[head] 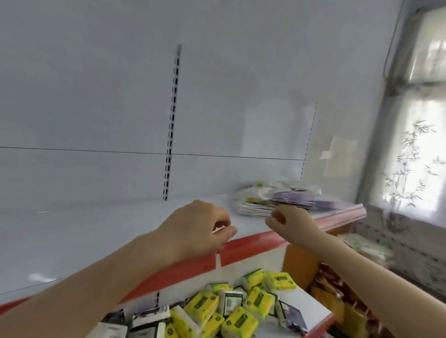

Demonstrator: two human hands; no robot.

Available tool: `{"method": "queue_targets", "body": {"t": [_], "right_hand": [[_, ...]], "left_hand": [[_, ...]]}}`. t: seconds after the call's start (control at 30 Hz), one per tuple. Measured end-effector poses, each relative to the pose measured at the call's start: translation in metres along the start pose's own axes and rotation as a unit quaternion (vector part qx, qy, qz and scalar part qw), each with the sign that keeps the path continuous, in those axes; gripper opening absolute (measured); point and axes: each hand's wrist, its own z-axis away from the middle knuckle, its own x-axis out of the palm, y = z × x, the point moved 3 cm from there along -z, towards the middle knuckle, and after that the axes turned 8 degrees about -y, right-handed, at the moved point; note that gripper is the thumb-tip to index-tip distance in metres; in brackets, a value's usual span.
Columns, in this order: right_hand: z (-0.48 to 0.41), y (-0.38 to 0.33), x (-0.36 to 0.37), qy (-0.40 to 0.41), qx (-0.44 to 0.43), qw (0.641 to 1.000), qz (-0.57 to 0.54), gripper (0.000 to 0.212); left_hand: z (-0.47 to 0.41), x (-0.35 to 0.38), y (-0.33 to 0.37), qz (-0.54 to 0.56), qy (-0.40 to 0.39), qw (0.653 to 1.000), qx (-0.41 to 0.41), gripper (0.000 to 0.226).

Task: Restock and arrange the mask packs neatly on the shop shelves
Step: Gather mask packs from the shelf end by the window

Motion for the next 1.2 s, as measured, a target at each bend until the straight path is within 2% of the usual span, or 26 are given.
{"method": "queue_targets", "body": {"t": [0.07,0.2,0.43,0.6,0.7,0.83,1.0,1.07,1.13,1.2], "right_hand": [[0.002,0.025,-0.004,0.004,0.009,1.000,0.004,0.020],[-0.005,0.061,-0.006,0.010,0.030,0.999,0.019,0.041],[-0.057,0.098,-0.021,0.047,0.022,0.997,0.060,0.061],[-0.105,0.117,-0.024,0.007,0.008,0.990,0.139,0.075],[-0.125,0.132,-0.024,-0.016,0.003,0.992,0.122,0.066],[-0.143,0.153,-0.032,-0.064,-0.007,0.997,0.034,0.053],[-0.157,0.169,-0.038,-0.101,-0.084,0.991,-0.019,0.040],[-0.164,0.173,-0.039,-0.086,-0.126,0.988,-0.035,0.022],[-0.171,0.179,-0.043,-0.033,-0.157,0.986,-0.055,0.007],[-0.178,0.185,-0.046,0.035,-0.166,0.984,-0.045,0.011]], "left_hand": [[-0.020,0.005,0.008,-0.004,-0.002,1.000,0.009,0.036],[-0.057,0.016,0.007,-0.020,-0.020,1.000,0.009,0.031],[-0.129,0.015,-0.018,-0.044,-0.008,0.999,-0.008,0.028],[-0.181,0.014,-0.029,-0.051,0.011,0.999,-0.014,0.027],[-0.202,0.025,-0.028,-0.062,-0.003,0.998,-0.011,0.027],[-0.223,0.035,-0.026,-0.063,-0.014,0.998,-0.012,0.025],[-0.238,0.044,-0.020,-0.065,-0.008,0.997,-0.038,0.027],[-0.242,0.048,-0.014,-0.066,-0.006,0.996,-0.054,0.027],[-0.246,0.051,-0.009,-0.055,0.009,0.996,-0.067,0.026],[-0.249,0.055,-0.005,-0.018,0.037,0.996,-0.079,0.027]]}}
